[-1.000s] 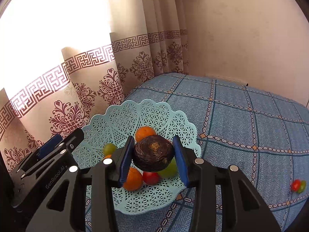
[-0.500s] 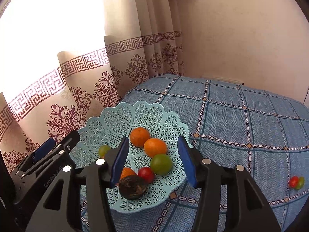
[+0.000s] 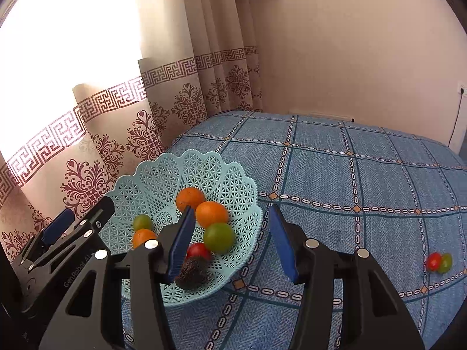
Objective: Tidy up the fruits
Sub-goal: 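Withdraw both open tools from the basket toward the last two tomatoes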
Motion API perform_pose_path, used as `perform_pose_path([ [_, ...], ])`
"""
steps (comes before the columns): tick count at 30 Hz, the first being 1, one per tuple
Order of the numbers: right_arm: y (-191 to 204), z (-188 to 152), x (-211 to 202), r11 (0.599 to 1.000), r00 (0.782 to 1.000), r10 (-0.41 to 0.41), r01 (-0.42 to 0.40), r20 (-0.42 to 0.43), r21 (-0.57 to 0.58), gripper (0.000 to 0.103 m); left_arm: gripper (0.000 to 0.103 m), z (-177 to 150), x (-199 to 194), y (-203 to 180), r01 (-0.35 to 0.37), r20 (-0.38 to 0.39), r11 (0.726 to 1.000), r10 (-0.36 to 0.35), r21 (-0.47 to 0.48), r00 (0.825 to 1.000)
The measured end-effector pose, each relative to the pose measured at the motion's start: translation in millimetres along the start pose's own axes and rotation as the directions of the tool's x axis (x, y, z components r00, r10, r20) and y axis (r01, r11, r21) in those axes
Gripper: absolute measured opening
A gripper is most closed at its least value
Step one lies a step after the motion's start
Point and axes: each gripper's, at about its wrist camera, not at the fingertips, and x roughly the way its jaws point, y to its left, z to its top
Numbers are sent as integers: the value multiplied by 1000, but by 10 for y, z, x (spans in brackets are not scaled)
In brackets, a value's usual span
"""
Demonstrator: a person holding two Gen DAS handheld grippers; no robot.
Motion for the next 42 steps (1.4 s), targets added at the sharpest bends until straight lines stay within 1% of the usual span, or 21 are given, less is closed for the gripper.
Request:
perform_pose_path([
  [8,-179,-48,-76,999,999,-34,34,3,29,53,80,-125,-39,-266,43,-3,997,-43,59,999],
  [11,-283,-63,-110,998,999,-45,45,6,48,53,80,-161,-71,-354,49,11,995,-50,91,999],
  [14,-374,-78,-135,996,998,-58,57,5,64,53,80,-181,-135,-422,26,54,992,-33,121,998],
  [16,-419,-94,-160,996,998,-66,65,6,68,53,80,-194,-157,-463,22,69,990,-32,137,997],
  [18,-455,-111,-184,995,997,-75,74,7,70,53,80,-207,-176,-494,34,68,988,-44,148,997],
  [24,-624,-196,-261,990,995,-101,100,4,95,53,80,-266,-180,-579,37,68,982,-51,184,996],
  [27,-736,-246,-293,987,993,-114,114,-3,115,53,80,-310,-185,-646,42,69,976,-58,214,996],
  [32,-922,-334,-365,981,991,-134,134,-9,140,53,80,-382,-219,-778,70,62,960,-91,272,994],
  [34,-988,-373,-389,979,990,-143,143,-13,147,53,83,-408,-251,-839,78,64,953,-101,293,993],
  [36,-1051,-417,-407,977,989,-147,148,-20,153,53,84,-425,-281,-894,86,65,946,-112,313,992],
  [42,-1235,-516,-469,969,985,-169,172,-31,174,53,84,-458,-313,-1014,109,49,931,-134,349,990],
])
